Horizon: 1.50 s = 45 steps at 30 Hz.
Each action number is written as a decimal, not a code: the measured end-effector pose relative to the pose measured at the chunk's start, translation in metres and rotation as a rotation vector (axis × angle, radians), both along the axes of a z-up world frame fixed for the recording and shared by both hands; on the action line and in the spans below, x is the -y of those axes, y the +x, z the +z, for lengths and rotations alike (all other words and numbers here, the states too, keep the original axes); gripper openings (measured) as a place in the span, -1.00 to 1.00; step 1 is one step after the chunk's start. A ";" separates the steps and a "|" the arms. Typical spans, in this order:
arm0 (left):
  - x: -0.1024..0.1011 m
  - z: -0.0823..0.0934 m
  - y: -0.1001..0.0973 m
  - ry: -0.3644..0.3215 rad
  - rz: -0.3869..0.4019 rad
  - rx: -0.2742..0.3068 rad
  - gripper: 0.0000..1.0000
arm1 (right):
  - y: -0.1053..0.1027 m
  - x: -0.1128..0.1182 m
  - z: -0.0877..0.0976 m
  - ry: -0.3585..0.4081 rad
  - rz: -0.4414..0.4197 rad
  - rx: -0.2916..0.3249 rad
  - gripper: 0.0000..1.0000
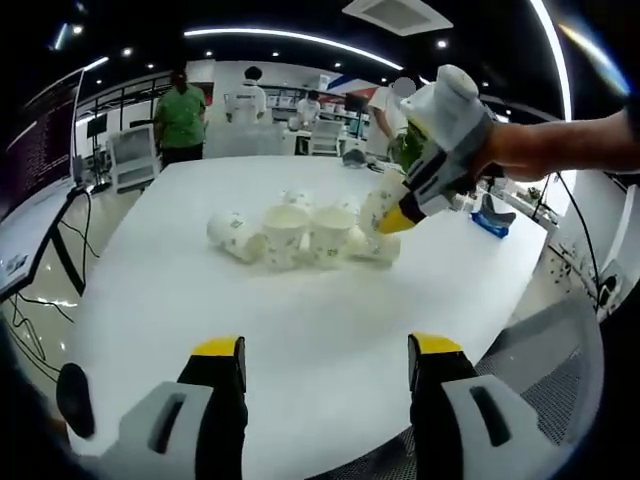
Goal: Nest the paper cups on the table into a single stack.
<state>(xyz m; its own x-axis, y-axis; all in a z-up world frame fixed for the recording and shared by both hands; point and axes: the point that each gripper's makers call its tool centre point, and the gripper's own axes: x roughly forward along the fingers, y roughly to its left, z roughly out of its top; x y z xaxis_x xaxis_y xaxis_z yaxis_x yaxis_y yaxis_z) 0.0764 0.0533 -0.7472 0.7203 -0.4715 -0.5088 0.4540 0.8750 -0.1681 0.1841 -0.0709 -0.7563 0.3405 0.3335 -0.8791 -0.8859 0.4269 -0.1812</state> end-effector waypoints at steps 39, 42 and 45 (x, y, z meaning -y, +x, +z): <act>-0.001 0.000 0.000 -0.021 0.009 -0.005 0.29 | 0.050 -0.029 0.001 0.006 0.020 0.001 -1.00; -0.001 0.001 0.000 -0.023 0.009 -0.004 0.29 | 0.053 -0.028 0.000 0.008 0.005 -0.015 -1.00; -0.001 0.000 0.001 -0.023 0.011 -0.004 0.29 | 0.058 -0.026 -0.004 0.008 -0.001 -0.021 -1.00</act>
<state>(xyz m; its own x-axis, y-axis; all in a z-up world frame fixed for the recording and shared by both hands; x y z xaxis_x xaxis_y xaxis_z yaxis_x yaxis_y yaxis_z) 0.0770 0.0543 -0.7471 0.7233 -0.4755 -0.5007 0.4439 0.8756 -0.1904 0.2418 -0.0448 -0.7604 0.3218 0.3402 -0.8836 -0.8893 0.4289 -0.1587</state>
